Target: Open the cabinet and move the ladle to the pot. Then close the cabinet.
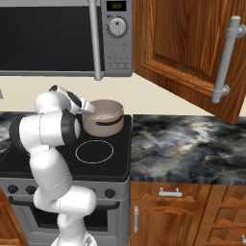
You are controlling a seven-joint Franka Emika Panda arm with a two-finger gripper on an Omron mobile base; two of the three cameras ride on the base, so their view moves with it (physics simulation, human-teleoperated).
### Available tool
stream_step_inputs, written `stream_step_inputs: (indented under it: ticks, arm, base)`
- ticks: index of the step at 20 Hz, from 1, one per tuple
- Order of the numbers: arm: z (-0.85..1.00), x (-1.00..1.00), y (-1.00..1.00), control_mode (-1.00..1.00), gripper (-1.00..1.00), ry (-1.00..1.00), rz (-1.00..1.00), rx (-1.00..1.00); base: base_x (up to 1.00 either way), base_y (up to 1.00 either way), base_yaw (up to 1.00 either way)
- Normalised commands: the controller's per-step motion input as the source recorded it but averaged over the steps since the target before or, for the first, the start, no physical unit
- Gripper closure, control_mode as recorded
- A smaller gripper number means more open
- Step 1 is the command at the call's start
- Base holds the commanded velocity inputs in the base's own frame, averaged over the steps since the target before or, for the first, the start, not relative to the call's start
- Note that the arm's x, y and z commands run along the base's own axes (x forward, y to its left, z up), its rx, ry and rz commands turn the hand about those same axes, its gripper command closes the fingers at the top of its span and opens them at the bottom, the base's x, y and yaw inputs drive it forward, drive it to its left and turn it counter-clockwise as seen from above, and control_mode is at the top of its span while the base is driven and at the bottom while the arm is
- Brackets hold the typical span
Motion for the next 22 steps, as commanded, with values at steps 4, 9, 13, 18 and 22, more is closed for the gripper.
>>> stream_step_inputs:
  ticks: [4, 9, 13, 18, 22]
  arm:
    - [0.13, -0.58, -0.02, -1.0, -1.0, 0.0, -0.03, 0.0]
    - [0.16, -0.57, -0.1, -1.0, -1.0, 0.0, -0.04, 0.0]
    - [0.19, -0.61, -0.18, -1.0, -1.0, 0.0, -0.05, 0.0]
    - [0.24, -0.64, -0.24, -1.0, -1.0, 0.0, -0.05, 0.0]
    - [0.23, -0.65, -0.28, -1.0, -1.0, 0.0, -0.05, 0.0]
  base:
    - [0.0, 0.0, 0.0]
    - [0.0, 0.0, 0.0]
    - [0.0, 0.0, 0.0]
    - [0.0, 0.0, 0.0]
    - [0.0, 0.0, 0.0]
